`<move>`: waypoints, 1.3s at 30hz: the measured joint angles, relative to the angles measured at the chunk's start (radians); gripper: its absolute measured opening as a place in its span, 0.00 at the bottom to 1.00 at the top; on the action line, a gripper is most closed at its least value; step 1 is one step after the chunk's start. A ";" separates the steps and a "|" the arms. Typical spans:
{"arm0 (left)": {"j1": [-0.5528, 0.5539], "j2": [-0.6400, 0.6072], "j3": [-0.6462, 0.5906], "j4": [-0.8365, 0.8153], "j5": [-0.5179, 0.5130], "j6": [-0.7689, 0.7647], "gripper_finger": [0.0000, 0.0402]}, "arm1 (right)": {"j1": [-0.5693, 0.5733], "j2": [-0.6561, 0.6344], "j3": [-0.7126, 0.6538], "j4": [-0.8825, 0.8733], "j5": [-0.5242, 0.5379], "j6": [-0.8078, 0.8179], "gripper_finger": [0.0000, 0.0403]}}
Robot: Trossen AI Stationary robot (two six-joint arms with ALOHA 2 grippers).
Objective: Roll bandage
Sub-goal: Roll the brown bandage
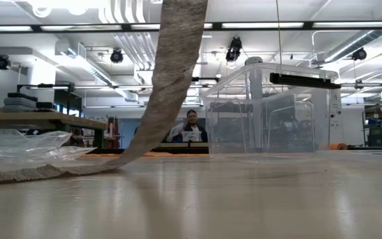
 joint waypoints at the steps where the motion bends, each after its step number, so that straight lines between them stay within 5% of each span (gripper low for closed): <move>1: 0.000 -0.001 0.000 -0.003 0.000 -0.009 0.49 | 0.003 0.000 0.000 -0.002 0.000 0.000 0.27; 7: 0.000 -0.003 0.000 -0.010 0.098 -0.102 0.53 | 0.006 0.000 0.000 -0.019 -0.027 -0.003 0.27; 27: 0.000 0.003 0.000 0.044 0.149 -0.395 0.67 | 0.010 0.000 0.000 -0.022 -0.074 -0.011 0.27; 39: 0.000 0.004 0.000 0.045 0.147 -0.385 0.47 | 0.010 0.000 0.000 -0.021 -0.079 -0.011 0.28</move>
